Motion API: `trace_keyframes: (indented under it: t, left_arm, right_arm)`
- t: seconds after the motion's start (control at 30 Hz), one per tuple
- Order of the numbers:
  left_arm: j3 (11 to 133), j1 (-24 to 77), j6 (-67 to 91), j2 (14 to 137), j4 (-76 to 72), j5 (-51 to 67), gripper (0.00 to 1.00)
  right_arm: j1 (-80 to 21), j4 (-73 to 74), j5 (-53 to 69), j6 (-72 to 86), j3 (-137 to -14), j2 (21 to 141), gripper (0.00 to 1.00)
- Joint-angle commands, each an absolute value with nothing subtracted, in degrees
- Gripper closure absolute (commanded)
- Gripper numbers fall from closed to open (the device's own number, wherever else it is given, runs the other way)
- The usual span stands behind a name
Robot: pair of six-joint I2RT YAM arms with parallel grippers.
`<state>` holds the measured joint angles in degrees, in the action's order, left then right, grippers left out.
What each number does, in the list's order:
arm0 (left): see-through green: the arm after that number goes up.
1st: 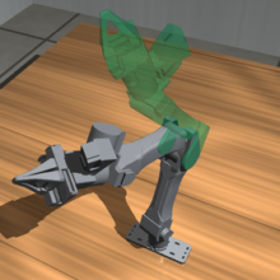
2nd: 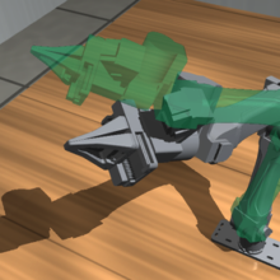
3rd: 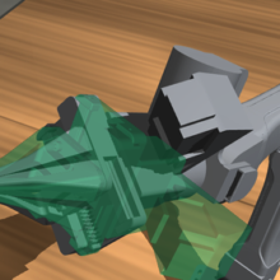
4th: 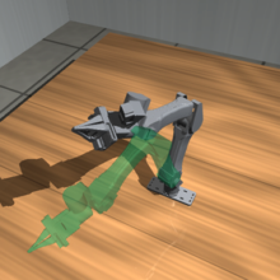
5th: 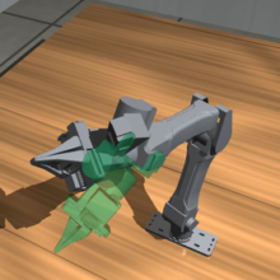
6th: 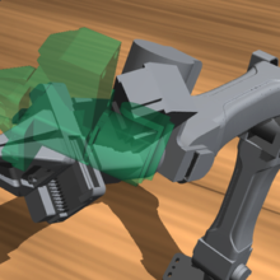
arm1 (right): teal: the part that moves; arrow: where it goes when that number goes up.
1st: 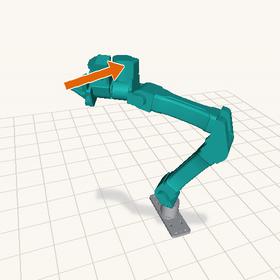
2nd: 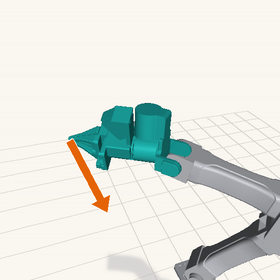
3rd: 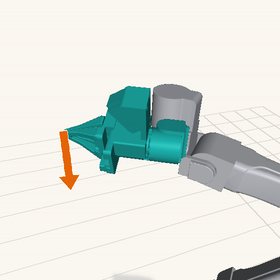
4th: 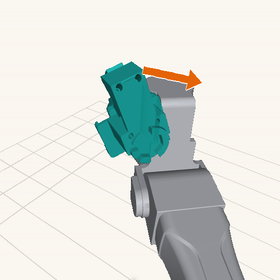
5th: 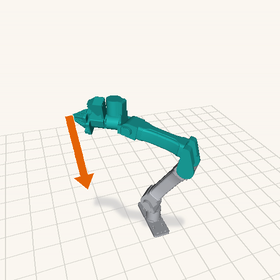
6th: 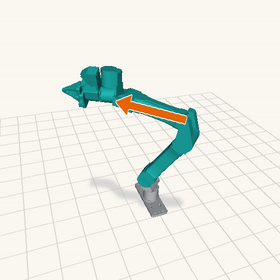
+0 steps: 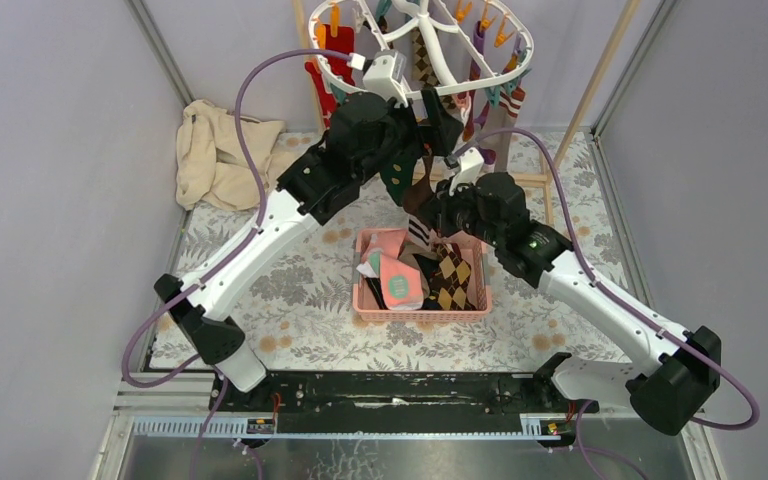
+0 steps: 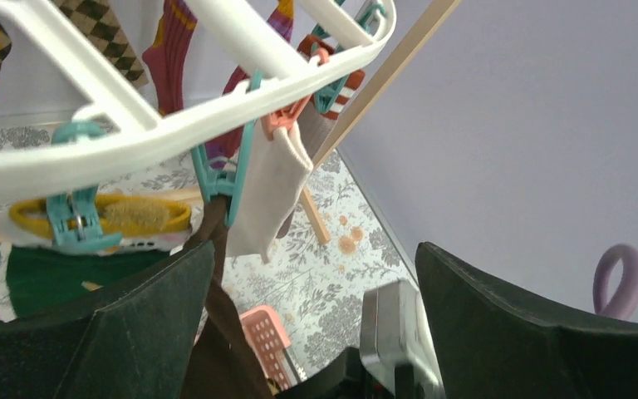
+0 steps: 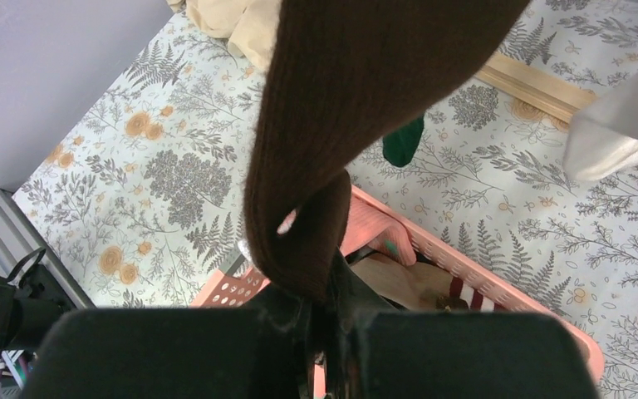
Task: Remove the socks clipped to the hanger
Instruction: Remove the sock from the hanger.
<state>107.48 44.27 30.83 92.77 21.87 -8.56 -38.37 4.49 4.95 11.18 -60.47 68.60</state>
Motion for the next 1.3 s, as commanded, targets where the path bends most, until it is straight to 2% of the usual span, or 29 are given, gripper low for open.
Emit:
trace_keyframes:
  t: [0.0,1.27]
  left_arm:
    - [112.79,44.55,29.39,95.59,22.7,-10.63,0.01]
    - [117.56,41.94,29.79,102.22,19.86,-15.8,0.12]
  right_arm:
    - [-39.11,4.18,3.17,10.2,-61.67,65.18,1.0]
    - [-40.18,9.38,5.49,10.54,-62.4,58.87,1.0]
